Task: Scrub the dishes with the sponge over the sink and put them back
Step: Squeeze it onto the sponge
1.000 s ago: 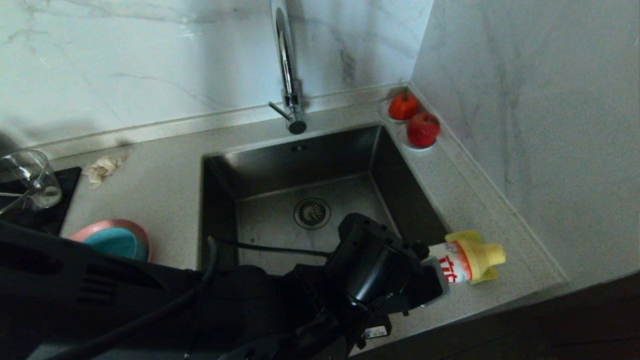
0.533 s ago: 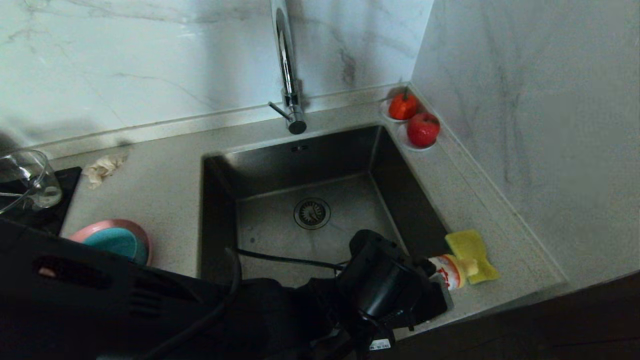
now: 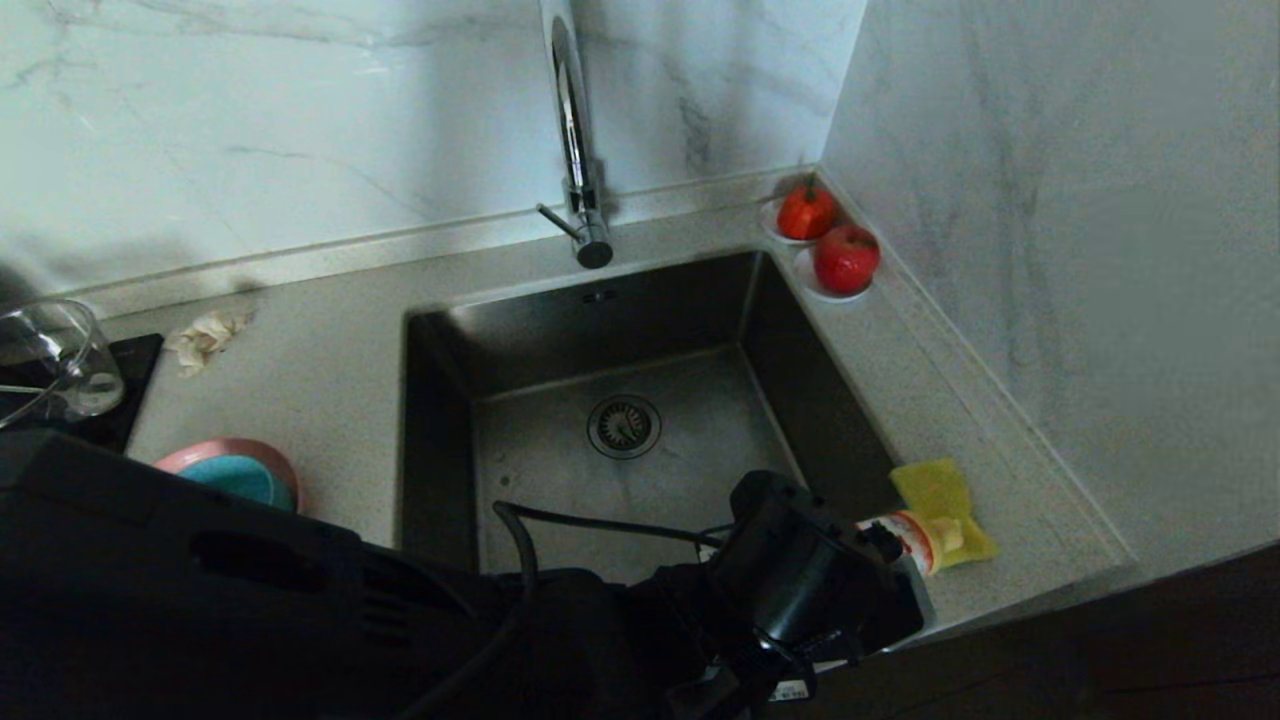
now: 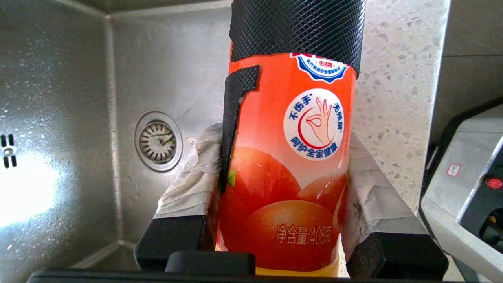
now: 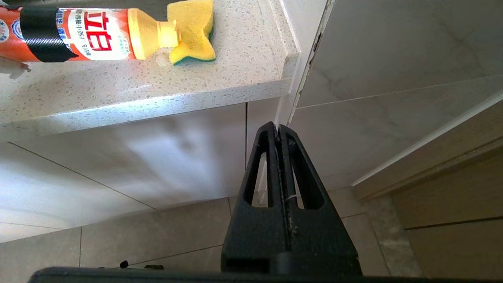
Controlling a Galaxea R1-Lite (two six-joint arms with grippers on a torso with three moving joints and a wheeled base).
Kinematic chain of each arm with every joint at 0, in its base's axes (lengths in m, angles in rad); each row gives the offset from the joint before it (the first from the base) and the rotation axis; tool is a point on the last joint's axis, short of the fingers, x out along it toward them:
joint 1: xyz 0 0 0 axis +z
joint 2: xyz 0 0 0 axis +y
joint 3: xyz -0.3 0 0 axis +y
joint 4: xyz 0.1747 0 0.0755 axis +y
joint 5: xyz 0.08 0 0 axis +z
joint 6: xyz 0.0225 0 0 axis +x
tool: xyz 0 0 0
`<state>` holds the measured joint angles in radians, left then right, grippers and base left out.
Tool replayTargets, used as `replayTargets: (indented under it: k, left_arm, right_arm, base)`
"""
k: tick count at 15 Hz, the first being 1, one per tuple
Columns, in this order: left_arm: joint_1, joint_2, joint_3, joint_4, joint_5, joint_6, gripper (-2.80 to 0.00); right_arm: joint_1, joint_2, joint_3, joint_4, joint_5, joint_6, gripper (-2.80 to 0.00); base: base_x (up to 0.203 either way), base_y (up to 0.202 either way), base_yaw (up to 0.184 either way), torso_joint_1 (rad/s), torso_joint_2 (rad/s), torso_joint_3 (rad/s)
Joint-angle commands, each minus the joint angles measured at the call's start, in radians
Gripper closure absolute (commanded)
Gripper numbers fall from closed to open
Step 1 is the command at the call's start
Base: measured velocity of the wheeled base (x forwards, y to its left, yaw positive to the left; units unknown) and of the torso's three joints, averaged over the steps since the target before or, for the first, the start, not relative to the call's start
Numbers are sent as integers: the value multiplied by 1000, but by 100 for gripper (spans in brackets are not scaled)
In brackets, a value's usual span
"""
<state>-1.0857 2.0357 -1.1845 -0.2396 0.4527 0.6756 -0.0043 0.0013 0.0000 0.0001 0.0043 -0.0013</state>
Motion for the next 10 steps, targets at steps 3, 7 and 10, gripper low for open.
replayTargets:
  k: [3,7,10]
  left_arm:
    - [5,16,-71,-4,13,-15,0]
    - [21,49,-143,-6,12,-33,0]
    - [23,61,-168,-3,12,-27,0]
  right_arm:
    - [0,0,0,0,0,0,0]
    - [0,0,0,0,0,0,0]
    - [0,0,0,0,0,0,0]
  base:
    - [0,0,0,0,0,0]
    - [0,0,0,0,0,0]
    - [0,0,0,0,0,0]
